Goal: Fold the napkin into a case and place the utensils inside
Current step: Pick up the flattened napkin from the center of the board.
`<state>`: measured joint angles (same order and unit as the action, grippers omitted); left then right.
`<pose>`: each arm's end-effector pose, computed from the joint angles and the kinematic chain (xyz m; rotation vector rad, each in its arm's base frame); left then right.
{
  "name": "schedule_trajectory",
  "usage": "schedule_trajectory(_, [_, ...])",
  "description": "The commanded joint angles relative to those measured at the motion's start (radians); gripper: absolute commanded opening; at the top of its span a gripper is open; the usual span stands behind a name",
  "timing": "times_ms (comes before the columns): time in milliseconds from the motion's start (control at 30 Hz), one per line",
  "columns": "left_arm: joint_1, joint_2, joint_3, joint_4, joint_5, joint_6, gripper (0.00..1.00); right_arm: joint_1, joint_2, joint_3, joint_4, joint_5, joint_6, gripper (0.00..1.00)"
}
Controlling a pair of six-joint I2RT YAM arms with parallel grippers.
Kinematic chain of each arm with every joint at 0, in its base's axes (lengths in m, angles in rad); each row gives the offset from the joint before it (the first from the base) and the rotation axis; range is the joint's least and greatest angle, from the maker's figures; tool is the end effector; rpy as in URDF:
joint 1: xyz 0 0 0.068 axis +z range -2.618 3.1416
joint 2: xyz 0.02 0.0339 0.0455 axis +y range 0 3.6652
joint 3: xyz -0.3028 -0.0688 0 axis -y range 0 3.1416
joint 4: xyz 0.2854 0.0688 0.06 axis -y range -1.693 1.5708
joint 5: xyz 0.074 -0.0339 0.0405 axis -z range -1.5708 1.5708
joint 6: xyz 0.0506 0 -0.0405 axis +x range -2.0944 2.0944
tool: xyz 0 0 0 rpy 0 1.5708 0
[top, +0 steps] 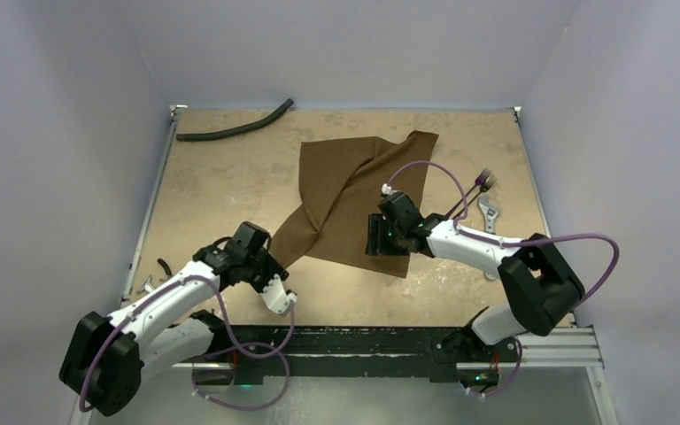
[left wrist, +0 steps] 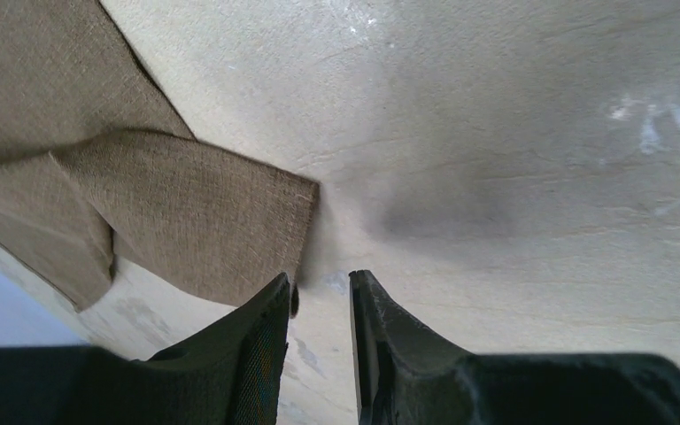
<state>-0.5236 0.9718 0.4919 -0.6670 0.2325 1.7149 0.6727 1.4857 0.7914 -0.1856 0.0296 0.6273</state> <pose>0.1508 -0.1005 0.1727 2.4247 1.1015 0.0641 0.2601 0.2053 0.1827 -0.0439 2.5248 0.5202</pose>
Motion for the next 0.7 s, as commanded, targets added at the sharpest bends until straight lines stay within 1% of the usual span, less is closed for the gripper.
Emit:
schedule_trajectory(0, [-0.013, 0.066, -0.030, 0.145, -0.004, 0.096, 0.31, -0.002, 0.001, -0.013, 0.018, -0.023, -0.005, 0.60])
schedule_trajectory(133, [-0.014, 0.103, -0.060, 0.256, -0.005, 0.108, 0.31, -0.002, 0.015, -0.022, 0.039, -0.028, -0.001, 0.60])
schedule_trajectory(233, [-0.015, 0.123, -0.068, 0.288, -0.011, 0.113, 0.31, -0.002, 0.017, -0.026, 0.044, -0.028, -0.005, 0.60])
schedule_trajectory(300, [-0.015, 0.138, -0.069, 0.304, -0.009, 0.109, 0.28, -0.002, 0.021, -0.031, 0.047, -0.049, -0.008, 0.58])
schedule_trajectory(333, [-0.015, 0.143, -0.072, 0.321, -0.007, 0.101, 0.25, -0.002, 0.025, -0.031, 0.047, -0.054, -0.010, 0.58])
schedule_trajectory(433, [-0.020, 0.168, -0.070, 0.387, -0.010, 0.065, 0.03, -0.002, 0.029, -0.037, 0.046, -0.059, -0.013, 0.55])
schedule_trajectory(467, [-0.021, 0.169, -0.071, 0.425, -0.010, 0.041, 0.00, -0.002, 0.028, -0.038, 0.045, -0.057, -0.014, 0.55])
schedule_trajectory(533, [-0.022, 0.166, -0.072, 0.503, -0.011, -0.046, 0.00, -0.002, 0.024, -0.043, 0.042, -0.052, -0.014, 0.55])
schedule_trajectory(633, [-0.022, 0.161, -0.027, 0.514, -0.026, -0.196, 0.00, -0.005, 0.014, -0.052, 0.042, -0.050, -0.012, 0.55])
schedule_trajectory(667, [-0.023, 0.160, -0.004, 0.508, -0.036, -0.268, 0.00, -0.006, 0.010, -0.053, 0.041, -0.048, -0.012, 0.55])
